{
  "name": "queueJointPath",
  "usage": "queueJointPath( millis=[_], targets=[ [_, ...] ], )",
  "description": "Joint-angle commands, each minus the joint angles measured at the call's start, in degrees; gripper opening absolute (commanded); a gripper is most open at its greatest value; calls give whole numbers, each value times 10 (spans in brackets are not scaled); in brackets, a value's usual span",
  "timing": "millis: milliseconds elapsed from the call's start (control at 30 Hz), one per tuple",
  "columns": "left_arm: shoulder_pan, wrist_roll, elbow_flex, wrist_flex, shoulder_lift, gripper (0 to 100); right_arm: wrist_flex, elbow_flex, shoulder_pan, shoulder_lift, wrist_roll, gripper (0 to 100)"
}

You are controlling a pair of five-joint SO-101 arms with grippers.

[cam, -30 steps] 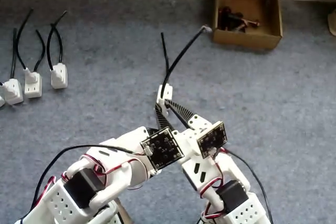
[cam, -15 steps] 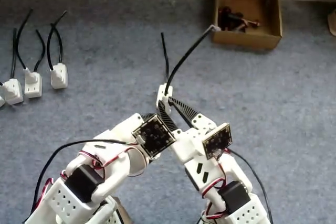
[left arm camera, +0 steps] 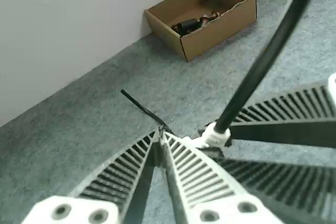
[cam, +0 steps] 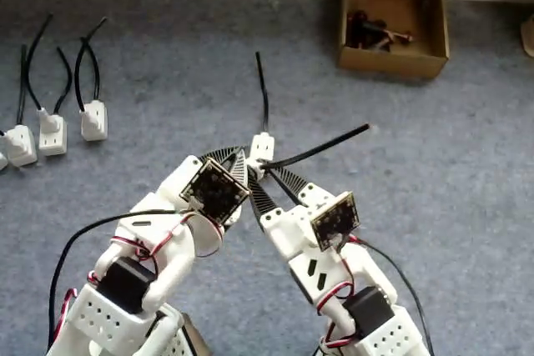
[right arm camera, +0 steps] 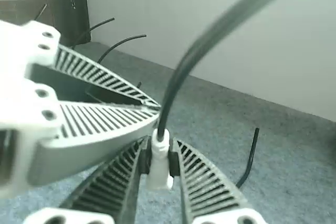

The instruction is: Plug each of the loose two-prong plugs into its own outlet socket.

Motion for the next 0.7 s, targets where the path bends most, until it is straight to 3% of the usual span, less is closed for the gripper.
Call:
queueJointPath(
  millis=[0,433,667],
  targets=[
    [-27,6,-13,-22,-3,6,3,-5,-8,-9,-3,5],
    [-32,4,-13,-20,-7,6,0,-8,-3,-9,1,5],
    [-33,-19,0,-19,-7,6,-44,-15,50,-5,2,5]
  ],
)
